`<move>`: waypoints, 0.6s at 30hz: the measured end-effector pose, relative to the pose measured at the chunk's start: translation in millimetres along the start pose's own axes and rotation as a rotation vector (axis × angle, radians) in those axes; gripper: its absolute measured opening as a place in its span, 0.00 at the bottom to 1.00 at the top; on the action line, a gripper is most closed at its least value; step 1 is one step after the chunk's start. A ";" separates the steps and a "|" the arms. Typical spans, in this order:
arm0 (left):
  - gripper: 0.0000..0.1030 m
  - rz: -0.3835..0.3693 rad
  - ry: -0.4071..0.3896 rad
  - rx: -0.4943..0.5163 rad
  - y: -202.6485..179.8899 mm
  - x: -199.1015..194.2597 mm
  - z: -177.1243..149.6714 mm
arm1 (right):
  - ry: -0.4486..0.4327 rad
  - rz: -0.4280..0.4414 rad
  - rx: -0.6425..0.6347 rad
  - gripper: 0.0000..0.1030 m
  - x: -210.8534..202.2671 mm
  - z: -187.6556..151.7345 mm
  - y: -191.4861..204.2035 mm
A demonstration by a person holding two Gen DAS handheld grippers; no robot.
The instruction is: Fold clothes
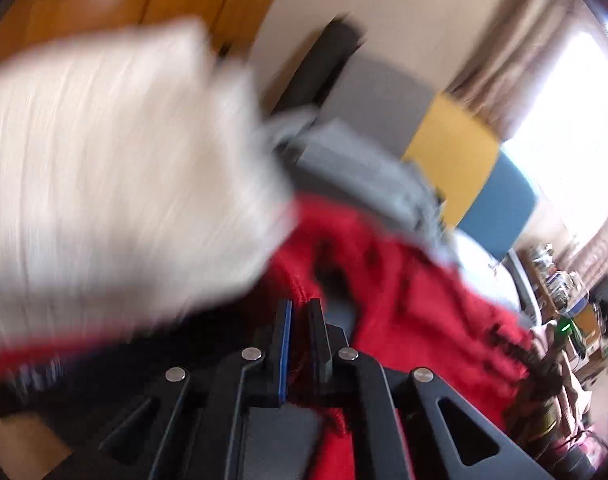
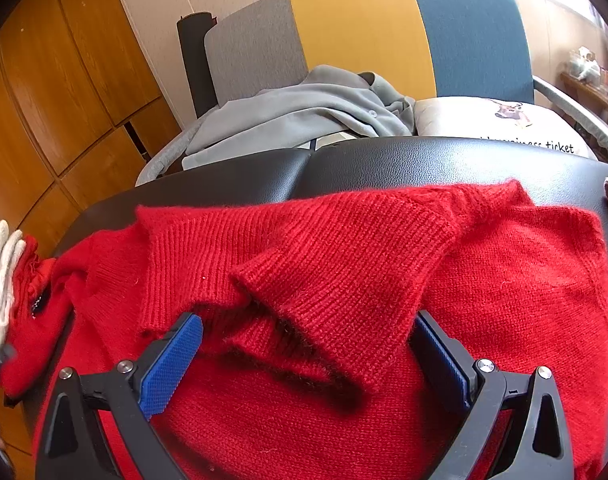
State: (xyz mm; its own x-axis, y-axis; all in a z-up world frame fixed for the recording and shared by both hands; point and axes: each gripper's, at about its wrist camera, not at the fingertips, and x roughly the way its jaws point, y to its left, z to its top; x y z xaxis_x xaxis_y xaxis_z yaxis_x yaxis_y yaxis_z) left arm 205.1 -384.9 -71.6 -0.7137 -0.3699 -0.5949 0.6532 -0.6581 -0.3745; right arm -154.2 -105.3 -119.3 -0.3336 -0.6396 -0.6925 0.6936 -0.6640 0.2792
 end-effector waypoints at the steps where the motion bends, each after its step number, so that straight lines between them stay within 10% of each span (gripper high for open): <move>1: 0.04 -0.023 -0.039 0.043 -19.9 -3.9 12.9 | -0.002 0.004 0.003 1.00 -0.3 0.0 -0.6; 9: 0.00 -0.360 0.067 0.423 -195.6 40.9 -11.6 | -0.016 0.040 0.032 1.00 -3.1 -0.3 -6.0; 18: 0.00 -0.437 0.296 0.381 -177.3 51.5 -116.4 | -0.029 0.093 0.075 1.00 -3.7 0.7 -13.0</move>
State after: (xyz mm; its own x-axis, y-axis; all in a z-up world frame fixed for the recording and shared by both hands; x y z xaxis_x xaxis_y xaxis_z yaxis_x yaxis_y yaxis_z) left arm 82.0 -211.0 -118.6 -0.7579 0.1456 -0.6359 0.1438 -0.9135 -0.3806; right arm -162.4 -94.5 -119.9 -0.2891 -0.7098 -0.6423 0.6728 -0.6280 0.3911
